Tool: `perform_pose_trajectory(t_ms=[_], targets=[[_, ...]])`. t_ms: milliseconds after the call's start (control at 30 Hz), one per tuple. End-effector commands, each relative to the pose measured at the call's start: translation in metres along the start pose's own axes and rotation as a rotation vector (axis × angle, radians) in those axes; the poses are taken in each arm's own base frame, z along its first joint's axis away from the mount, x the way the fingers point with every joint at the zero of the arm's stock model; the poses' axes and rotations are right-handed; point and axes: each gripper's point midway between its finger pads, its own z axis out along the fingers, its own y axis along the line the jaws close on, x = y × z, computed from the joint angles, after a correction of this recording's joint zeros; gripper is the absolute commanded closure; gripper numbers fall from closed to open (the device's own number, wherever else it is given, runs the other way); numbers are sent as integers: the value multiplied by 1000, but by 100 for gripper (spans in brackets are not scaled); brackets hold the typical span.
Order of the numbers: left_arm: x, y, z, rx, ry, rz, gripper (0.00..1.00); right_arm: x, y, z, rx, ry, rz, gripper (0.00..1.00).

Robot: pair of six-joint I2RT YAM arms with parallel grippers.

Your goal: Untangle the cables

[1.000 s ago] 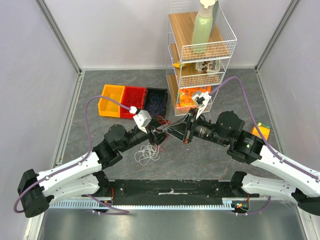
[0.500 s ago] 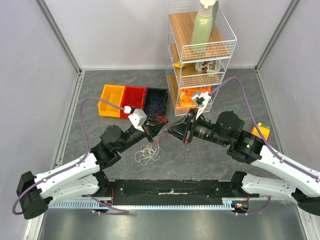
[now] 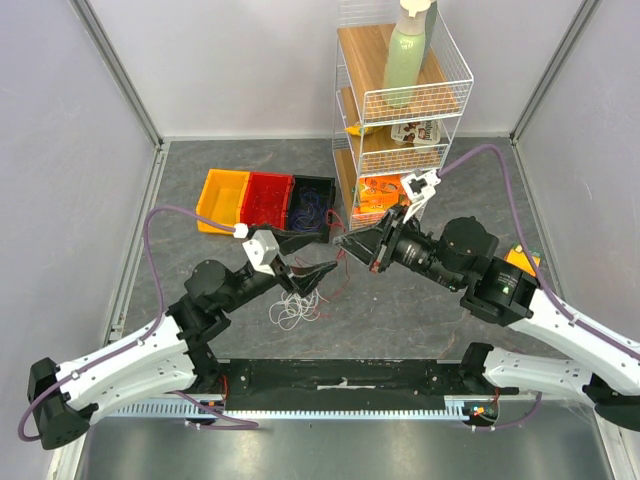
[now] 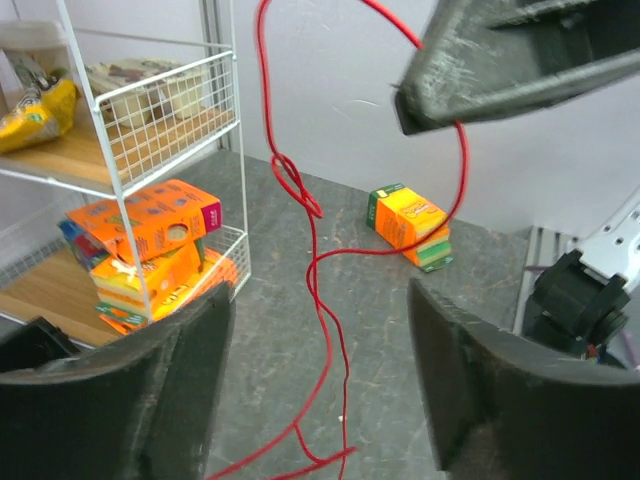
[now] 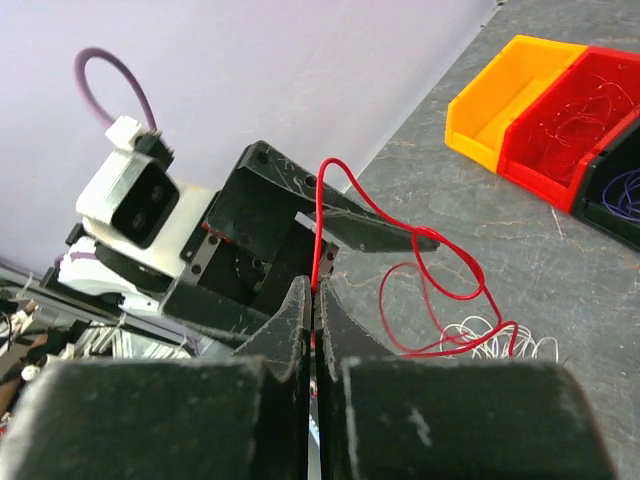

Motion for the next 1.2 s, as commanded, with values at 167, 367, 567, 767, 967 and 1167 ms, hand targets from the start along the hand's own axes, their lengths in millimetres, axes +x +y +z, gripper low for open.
perform_pose_trajectory(t_ms=[167,367,567,767,967,1167], targets=[[-28,-10,12,67,-93,73,5,-18,8,14,43,-22,113,100],[-29,14,36,-41,-98,115,4,-16,16,18,6,-2,127,100],[-26,17,45,-55,-106,113,22,-11,23,18,-46,12,144,100],[-20,27,42,-110,-64,97,88,-19,29,10,-86,-23,96,97],[-11,62,34,-210,31,-90,98,-24,-5,-1,91,-46,-24,38],[14,125,17,-349,188,-320,98,-33,-53,-39,329,-91,-138,23]])
